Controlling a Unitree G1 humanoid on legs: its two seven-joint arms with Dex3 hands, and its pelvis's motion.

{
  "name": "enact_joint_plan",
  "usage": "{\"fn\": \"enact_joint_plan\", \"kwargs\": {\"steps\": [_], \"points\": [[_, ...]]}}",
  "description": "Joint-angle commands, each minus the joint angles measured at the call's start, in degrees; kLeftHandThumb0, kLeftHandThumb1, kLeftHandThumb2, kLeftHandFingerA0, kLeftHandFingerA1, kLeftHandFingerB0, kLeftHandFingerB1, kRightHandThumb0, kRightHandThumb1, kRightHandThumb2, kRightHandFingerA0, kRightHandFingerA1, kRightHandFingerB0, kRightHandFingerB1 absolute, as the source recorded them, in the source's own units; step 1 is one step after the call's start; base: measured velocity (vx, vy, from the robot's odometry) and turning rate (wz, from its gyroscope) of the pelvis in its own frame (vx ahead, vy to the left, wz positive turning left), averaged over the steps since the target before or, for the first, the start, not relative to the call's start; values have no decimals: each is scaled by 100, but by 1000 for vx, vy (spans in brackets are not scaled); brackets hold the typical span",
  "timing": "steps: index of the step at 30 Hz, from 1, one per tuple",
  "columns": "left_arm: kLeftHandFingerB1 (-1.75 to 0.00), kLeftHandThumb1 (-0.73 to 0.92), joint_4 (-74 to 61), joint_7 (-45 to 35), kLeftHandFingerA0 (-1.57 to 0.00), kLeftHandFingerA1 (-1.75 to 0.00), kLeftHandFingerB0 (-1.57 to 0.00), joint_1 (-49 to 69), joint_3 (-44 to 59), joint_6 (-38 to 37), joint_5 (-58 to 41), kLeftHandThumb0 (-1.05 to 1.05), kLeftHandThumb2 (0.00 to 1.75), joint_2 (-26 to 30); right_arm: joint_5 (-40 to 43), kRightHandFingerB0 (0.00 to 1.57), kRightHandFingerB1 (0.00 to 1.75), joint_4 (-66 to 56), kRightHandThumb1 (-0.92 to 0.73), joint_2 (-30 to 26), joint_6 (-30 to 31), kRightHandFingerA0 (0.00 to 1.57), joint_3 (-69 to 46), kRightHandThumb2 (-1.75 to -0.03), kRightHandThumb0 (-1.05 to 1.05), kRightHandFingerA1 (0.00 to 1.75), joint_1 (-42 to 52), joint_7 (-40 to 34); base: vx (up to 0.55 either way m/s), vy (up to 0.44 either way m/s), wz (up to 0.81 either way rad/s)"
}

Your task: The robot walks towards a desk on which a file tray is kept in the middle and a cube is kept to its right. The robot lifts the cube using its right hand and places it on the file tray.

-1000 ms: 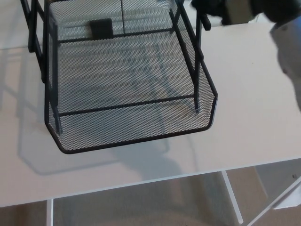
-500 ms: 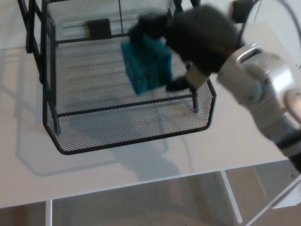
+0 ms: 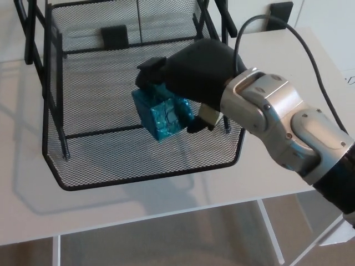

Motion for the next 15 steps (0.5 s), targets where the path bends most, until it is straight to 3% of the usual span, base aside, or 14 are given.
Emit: {"fn": "enact_joint_plan", "kwargs": {"steps": [1, 2, 3, 4, 5, 6, 7, 8, 15], "points": [[-40, 83, -87, -46, -44, -55, -32, 77, 66, -150, -10, -67, 65, 64, -489, 3, 22, 70, -50, 29, 381, 2, 343, -75, -53, 30, 140, 853, 0, 0, 0], [-40, 84, -11, 24, -47, -53, -34, 17, 44, -125, 27, -66, 65, 55, -449, 0, 25, -8, -57, 24, 443, 0, 290, -59, -52, 12, 110, 943, 0, 0, 0], [-40, 85, 9, 43, -48, -53, -34, 0, 11, -166, 68, -66, 65, 58, -413, 3, 11, -50, -48, 44, 527, 0, 221, -69, -58, 0, 62, 1013, 0, 0, 0], [-40, 86, -2, 39, -48, -53, -34, 14, -7, -211, 87, -66, 65, 63, -375, 1, 9, -84, -47, 52, 555, 0, 159, -69, -63, 0, 43, 1033, 0, 0, 0], [-41, 86, -9, 45, -48, -53, -35, 40, -52, -270, 134, -68, 65, 78, -296, 5, 0, -202, -42, 13, 561, 0, 29, -67, -82, 6, -42, 1116, 0, 0, 0], [-41, 86, -50, 55, -48, -54, -35, 73, -88, -293, 166, -68, 66, 92, -277, 0, 0, -252, -48, -42, 504, 0, -28, -75, -85, 12, -119, 1173, 0, 0, 0], [-53, 67, -72, 84, -44, -63, -31, 71, -102, -233, 172, -67, 104, 94, -233, 0, 0, -247, -50, -67, 439, 0, -70, -77, -85, 13, -141, 1174, 0, 0, 0], [-42, 86, -71, 117, -48, -55, -37, 45, -108, -140, 168, -67, 66, 90, -167, 0, 3, -244, -51, -88, 393, 0, -132, -81, -85, 17, -181, 1228, 0, 0, 0], [-44, 86, -112, 22, -45, -58, -37, 98, -114, -192, 137, -68, 65, 113, 123, 0, 1, -571, -55, -331, 542, 0, -401, -85, -91, 18, -837, 2509, 0, 0, 0]]}}
